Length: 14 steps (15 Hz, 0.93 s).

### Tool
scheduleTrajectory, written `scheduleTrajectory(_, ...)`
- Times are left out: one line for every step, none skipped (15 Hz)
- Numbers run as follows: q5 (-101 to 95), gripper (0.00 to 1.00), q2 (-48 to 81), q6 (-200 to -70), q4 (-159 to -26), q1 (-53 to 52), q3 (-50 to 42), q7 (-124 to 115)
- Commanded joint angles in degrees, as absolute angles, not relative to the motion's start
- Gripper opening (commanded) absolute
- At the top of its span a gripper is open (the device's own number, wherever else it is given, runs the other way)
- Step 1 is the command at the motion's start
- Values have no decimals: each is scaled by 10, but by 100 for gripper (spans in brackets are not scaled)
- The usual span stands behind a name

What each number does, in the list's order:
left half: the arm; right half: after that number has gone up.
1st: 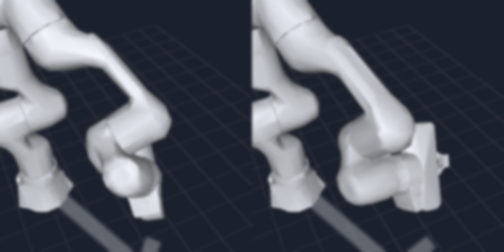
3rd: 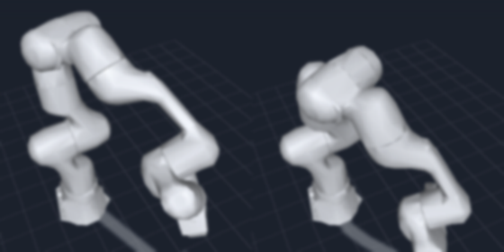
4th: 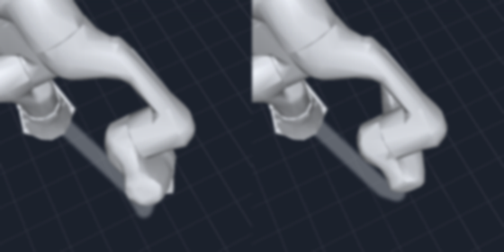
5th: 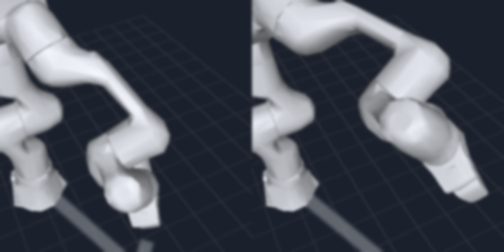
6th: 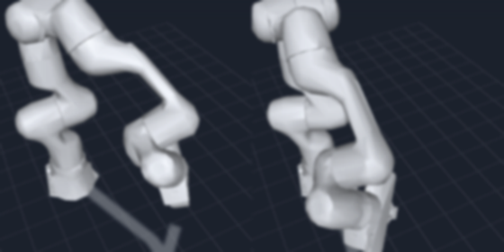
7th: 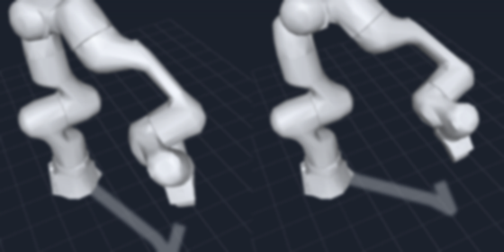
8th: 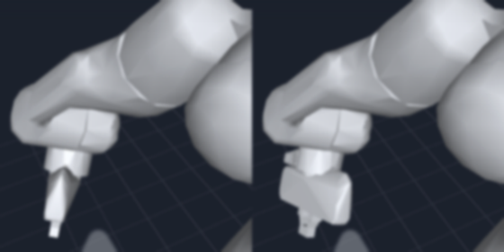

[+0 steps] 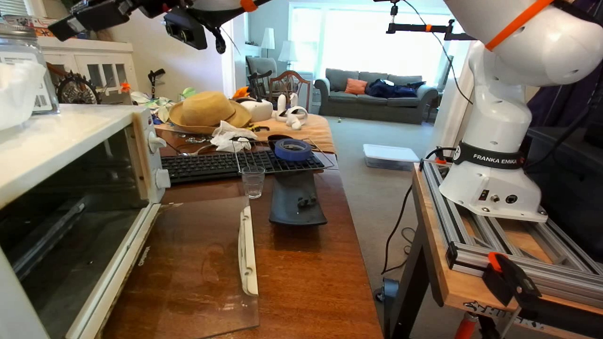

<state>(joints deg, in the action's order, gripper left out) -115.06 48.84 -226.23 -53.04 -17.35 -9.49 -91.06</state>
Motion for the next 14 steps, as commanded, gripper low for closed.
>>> scheduleTrajectory(-1171, 0, 443, -2233, -574, -190, -124, -955)
scheduleTrajectory(-1174, 0, 439, -2241, -578, -193, -129, -967)
scheduleTrajectory(-1175, 0, 432, -2247, -585, -196, -130, -976)
scheduleTrajectory(-1177, 0, 426, -2249, -592, -200, -133, -986)
scheduleTrajectory(-1183, 0, 416, -2246, -606, -209, -137, -1000)
scheduleTrajectory(-1186, 0, 407, -2241, -619, -217, -139, -1009)
scheduleTrajectory(-1188, 0, 391, -2229, -641, -226, -141, -1018)
scheduleTrajectory(-1189, 0, 375, -2222, -664, -233, -142, -1023)
scheduleTrajectory(-1190, 26, 357, -2210, -692, -241, -145, -1027)
scheduleTrajectory(-1170, 2, 412, -2240, -613, -219, -134, -1003)
scheduleTrajectory(-1172, 9, 399, -2232, -631, -226, -135, -1008)
scheduleTrajectory(-1173, 16, 390, -2228, -644, -231, -137, -1010)
scheduleTrajectory(-1174, 23, 383, -2226, -653, -233, -138, -1010)
scheduleTrajectory(-1174, 51, 378, -2225, -659, -233, -139, -1010)
